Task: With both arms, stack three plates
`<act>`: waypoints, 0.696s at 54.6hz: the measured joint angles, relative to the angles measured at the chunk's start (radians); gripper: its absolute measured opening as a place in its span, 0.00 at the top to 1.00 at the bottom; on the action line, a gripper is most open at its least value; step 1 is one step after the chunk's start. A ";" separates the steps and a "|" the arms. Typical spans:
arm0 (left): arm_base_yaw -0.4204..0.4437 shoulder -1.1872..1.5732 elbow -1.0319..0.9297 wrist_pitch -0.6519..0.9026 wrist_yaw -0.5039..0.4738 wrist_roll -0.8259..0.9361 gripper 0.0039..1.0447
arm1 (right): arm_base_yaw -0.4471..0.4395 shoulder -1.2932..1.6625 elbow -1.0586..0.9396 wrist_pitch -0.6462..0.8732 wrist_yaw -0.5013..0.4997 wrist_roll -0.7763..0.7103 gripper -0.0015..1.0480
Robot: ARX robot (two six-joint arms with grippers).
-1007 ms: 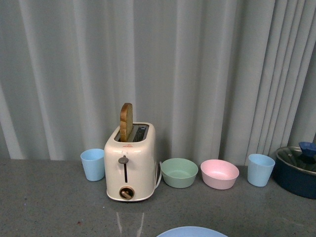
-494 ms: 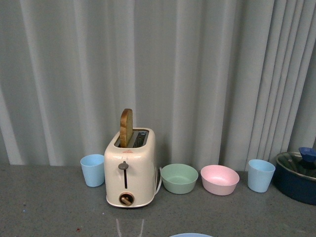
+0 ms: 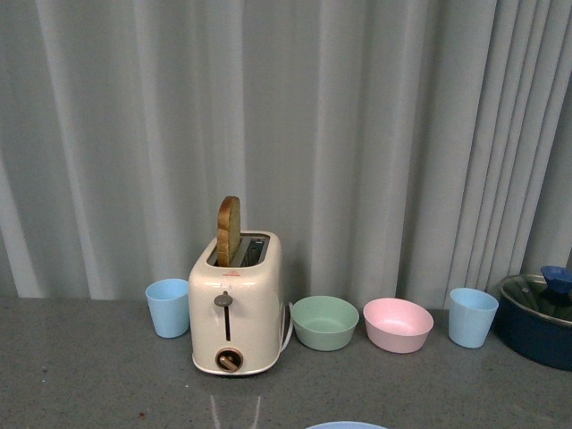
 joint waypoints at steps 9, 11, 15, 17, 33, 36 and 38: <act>0.000 0.000 0.000 0.000 0.000 0.000 0.06 | 0.000 -0.051 -0.019 -0.033 0.000 0.000 0.97; 0.000 0.000 0.000 0.000 0.000 0.000 0.06 | 0.000 -0.062 -0.023 -0.041 0.000 0.000 0.97; 0.000 0.000 0.000 0.000 0.000 0.000 0.06 | 0.000 -0.093 -0.043 -0.040 0.000 0.000 0.97; 0.000 0.000 0.000 0.000 0.000 0.000 0.06 | 0.000 -0.108 -0.056 -0.046 0.000 -0.001 0.97; 0.000 0.000 0.000 0.000 0.000 0.000 0.06 | 0.000 -0.295 -0.055 -0.253 0.000 -0.001 0.97; 0.000 0.000 0.000 0.000 0.000 0.000 0.06 | 0.000 -0.317 -0.055 -0.253 0.000 -0.001 0.97; 0.000 0.000 0.000 0.000 0.000 0.000 0.06 | 0.000 -0.319 -0.055 -0.255 0.000 -0.001 0.97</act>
